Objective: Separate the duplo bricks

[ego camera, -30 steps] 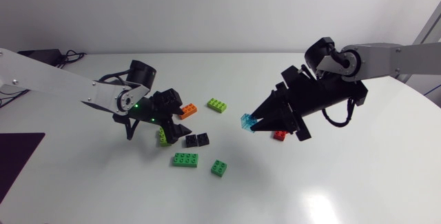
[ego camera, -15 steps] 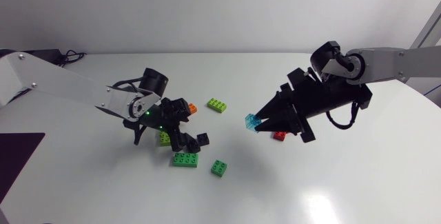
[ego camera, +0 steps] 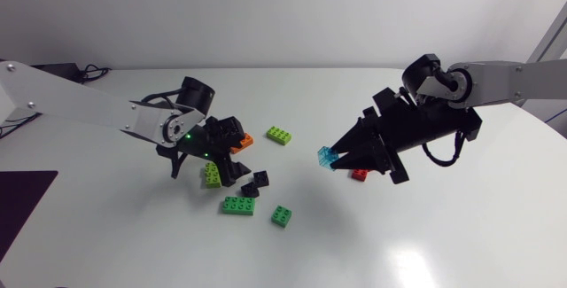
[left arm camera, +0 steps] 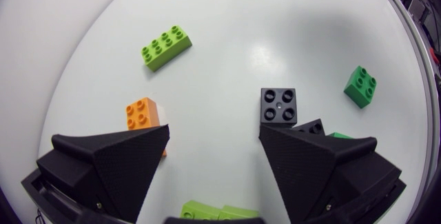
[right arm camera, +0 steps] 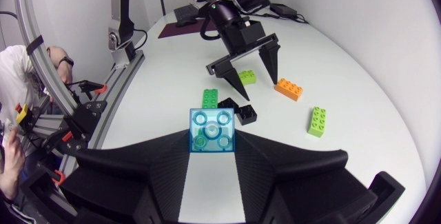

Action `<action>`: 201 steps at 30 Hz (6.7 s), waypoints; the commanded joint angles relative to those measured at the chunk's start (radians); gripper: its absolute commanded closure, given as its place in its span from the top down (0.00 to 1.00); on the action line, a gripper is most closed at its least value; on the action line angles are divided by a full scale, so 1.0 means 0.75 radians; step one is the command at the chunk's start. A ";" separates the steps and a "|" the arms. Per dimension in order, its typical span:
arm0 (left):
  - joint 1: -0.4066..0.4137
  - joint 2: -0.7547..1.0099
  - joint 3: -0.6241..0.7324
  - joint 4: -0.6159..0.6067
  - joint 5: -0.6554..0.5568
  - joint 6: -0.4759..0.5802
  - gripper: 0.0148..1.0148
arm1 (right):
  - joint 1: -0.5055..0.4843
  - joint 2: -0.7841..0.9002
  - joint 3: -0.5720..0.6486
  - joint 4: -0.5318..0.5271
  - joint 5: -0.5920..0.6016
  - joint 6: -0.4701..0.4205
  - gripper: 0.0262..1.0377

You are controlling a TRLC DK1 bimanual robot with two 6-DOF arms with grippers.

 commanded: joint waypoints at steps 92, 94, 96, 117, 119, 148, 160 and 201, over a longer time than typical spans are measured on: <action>-0.164 -0.360 -0.389 -0.100 0.026 -0.209 0.89 | -0.042 -0.027 -0.143 -0.039 -0.050 -0.130 0.24; -0.170 -0.358 -0.375 -0.100 0.026 -0.223 0.78 | -0.042 -0.031 -0.147 -0.039 -0.050 -0.130 0.24; -0.177 -0.344 -0.360 -0.096 0.026 -0.242 0.64 | -0.042 -0.035 -0.153 -0.037 -0.050 -0.130 0.24; -0.183 -0.194 -0.262 -0.092 0.014 -0.326 0.21 | -0.083 0.008 -0.163 -0.019 -0.072 -0.171 0.24; -0.168 -0.178 -0.262 -0.092 0.012 -0.324 0.21 | -0.085 0.012 -0.161 -0.021 -0.072 -0.175 0.24; -0.267 -0.458 -0.454 -0.209 0.114 -0.454 0.22 | -0.087 -0.015 -0.210 -0.019 -0.076 -0.193 0.24; -0.127 -0.479 -0.332 -0.196 0.114 -0.475 0.68 | 0.026 0.192 -0.110 0.249 0.073 0.066 0.24; 0.022 -0.728 -0.463 -0.076 -0.047 -0.528 0.96 | 0.312 0.530 0.244 0.317 0.807 0.330 0.45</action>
